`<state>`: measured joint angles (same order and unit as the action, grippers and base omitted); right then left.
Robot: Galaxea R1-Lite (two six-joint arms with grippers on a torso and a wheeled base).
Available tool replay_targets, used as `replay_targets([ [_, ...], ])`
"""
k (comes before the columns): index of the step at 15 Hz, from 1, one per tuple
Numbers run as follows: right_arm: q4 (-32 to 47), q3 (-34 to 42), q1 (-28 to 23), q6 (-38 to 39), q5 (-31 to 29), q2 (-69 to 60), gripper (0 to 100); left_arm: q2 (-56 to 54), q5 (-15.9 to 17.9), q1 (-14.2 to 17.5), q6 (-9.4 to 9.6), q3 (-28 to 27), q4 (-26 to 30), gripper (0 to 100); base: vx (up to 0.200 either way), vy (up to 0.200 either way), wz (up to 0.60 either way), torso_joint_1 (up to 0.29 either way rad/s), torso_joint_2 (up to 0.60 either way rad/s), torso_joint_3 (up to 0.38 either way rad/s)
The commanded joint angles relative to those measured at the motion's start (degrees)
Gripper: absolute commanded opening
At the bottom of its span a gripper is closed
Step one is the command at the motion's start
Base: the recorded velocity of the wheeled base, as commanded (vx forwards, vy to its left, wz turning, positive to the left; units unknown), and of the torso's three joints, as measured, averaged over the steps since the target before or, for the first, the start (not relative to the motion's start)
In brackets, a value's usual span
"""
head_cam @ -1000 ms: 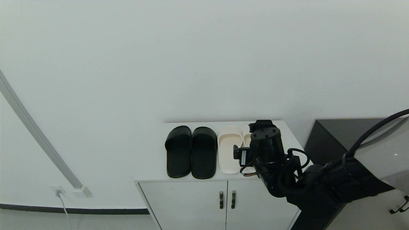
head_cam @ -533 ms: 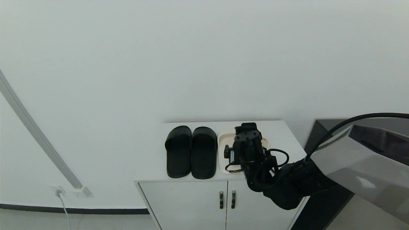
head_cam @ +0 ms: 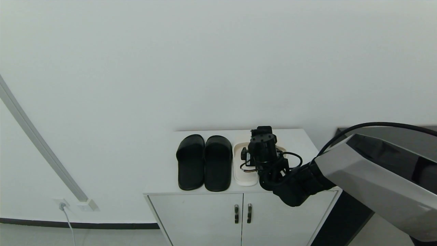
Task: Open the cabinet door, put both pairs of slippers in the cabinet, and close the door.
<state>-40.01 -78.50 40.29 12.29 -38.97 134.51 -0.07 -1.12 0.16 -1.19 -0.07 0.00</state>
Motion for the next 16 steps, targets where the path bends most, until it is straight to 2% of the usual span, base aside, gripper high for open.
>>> replay_targets([
  [1,0.0,-1.0,-0.7,0.0,0.0,1.1,100,0.1,0.0,0.0,-0.04,0.1,0.0,0,0.000,0.000,0.00,0.000,0.00,0.000],
  [6,0.0,-3.3,-1.7,0.0,0.7,2.2,100,0.1,0.0,0.0,-0.04,0.0,0.0,0,0.000,0.000,0.00,0.000,0.00,0.000],
  [7,0.0,-3.4,-1.6,0.0,0.7,2.2,0,0.1,0.0,0.0,-0.04,0.0,0.0,0,0.000,0.000,0.00,0.000,0.00,0.000],
  [16,-0.2,-3.0,-1.5,0.0,0.7,1.5,0,0.1,-0.1,0.0,-0.04,0.1,0.0,0,0.000,0.000,0.00,0.000,0.00,0.000],
])
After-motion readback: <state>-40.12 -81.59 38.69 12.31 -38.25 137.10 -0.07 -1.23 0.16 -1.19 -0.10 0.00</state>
